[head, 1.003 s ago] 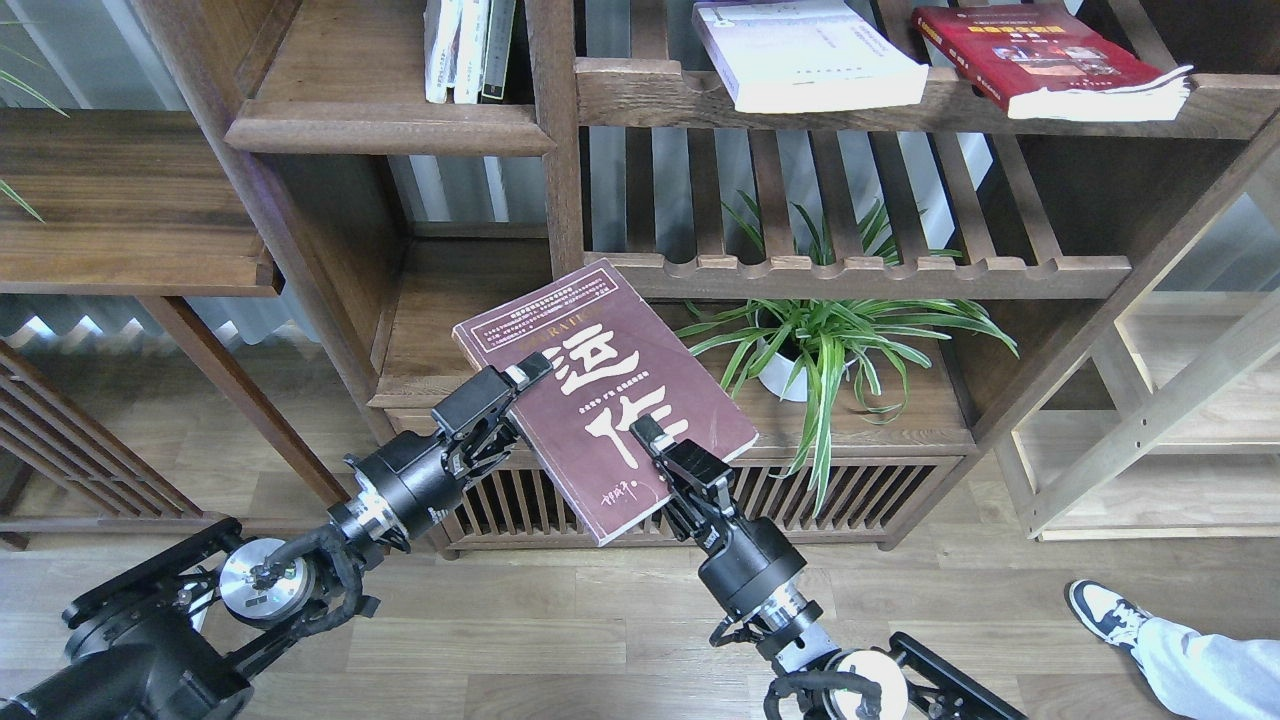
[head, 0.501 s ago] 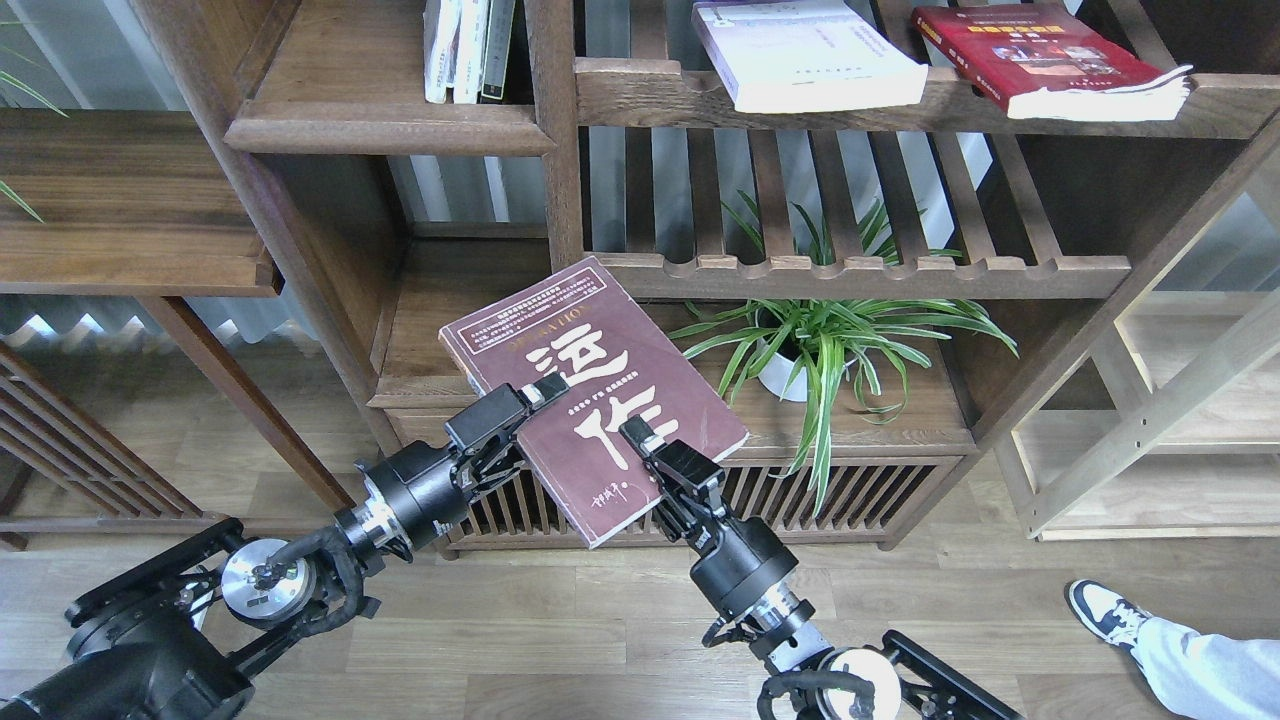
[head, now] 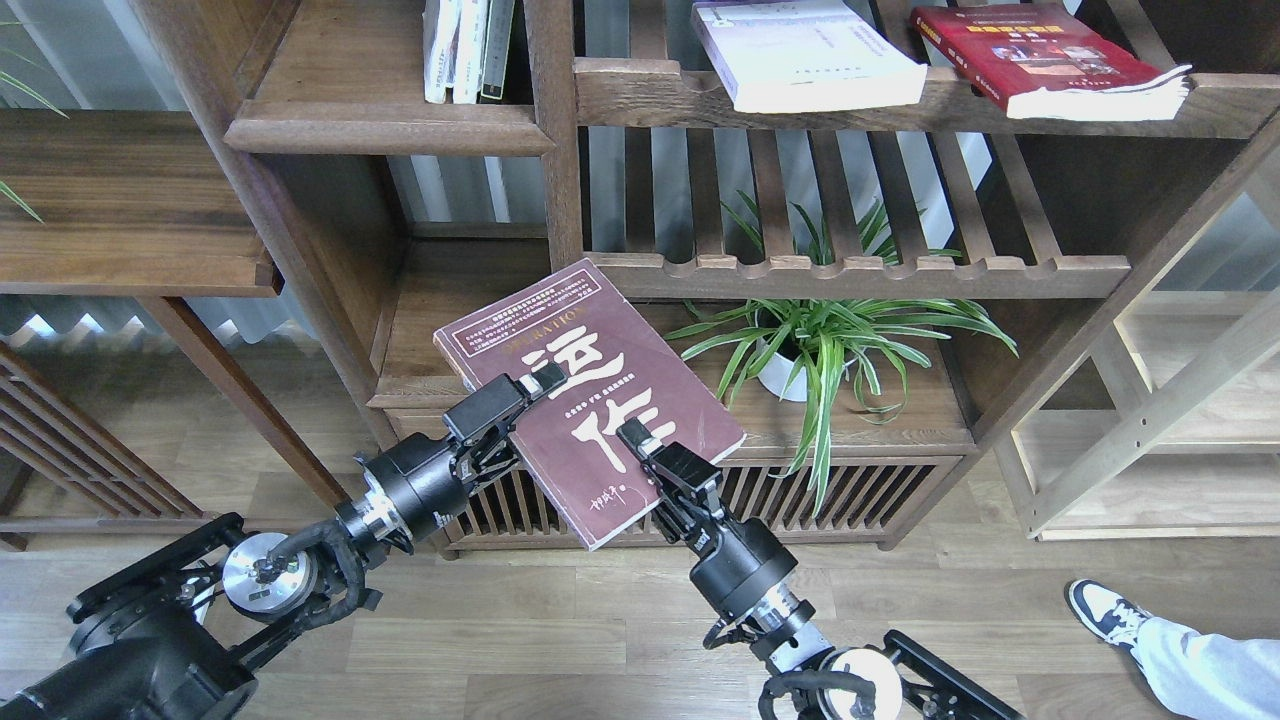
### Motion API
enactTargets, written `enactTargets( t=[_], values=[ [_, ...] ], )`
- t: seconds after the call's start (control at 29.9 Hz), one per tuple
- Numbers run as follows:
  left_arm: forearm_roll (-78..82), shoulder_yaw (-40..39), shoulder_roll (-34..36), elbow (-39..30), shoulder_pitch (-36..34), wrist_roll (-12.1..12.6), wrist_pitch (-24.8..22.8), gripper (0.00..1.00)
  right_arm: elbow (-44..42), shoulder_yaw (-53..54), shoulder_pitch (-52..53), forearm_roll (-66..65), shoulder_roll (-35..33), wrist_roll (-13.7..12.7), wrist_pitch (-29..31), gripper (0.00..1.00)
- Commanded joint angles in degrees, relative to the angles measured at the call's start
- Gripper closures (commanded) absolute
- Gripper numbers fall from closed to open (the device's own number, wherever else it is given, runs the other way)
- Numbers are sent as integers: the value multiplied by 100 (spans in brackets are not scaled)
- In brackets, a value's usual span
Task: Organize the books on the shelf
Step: 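Bring the left gripper to the book's edge nearest it and grasp, then hold the book with both grippers, then open the right gripper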
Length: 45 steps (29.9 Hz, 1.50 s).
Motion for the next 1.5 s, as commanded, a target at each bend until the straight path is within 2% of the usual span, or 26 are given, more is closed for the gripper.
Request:
enactTargets(
  t=[0.0, 0.3, 0.4, 0.7, 0.87, 1.17, 1.4, 1.47],
  values=[
    [0, 49, 16, -9, -1, 7, 0, 6, 0, -25, 5, -18, 0, -4, 0, 96],
    [70, 41, 42, 53, 7, -2, 0, 19, 0, -25, 5, -27, 0, -4, 0, 96],
    [70, -3, 42, 53, 42, -2, 0, 29, 0, -34, 5, -27, 0, -4, 0, 95],
    [61, -12, -19, -9, 25, -2, 0, 45, 0, -34, 14, -27, 0, -4, 0, 96],
    [70, -12, -28, 17, 25, -2, 0, 68, 0, -34, 14, -27, 0, -4, 0, 96],
    [61, -3, -81, 35, 25, -2, 0, 77, 0, -34, 14, -27, 0, -4, 0, 96],
    [17, -12, -81, 35, 25, -11, 0, 95, 0, -34, 23, -27, 0, -4, 0, 96],
    [17, -21, -116, 35, 25, -11, 0, 96, 0, -34, 23, -27, 0, -4, 0, 96]
  ],
)
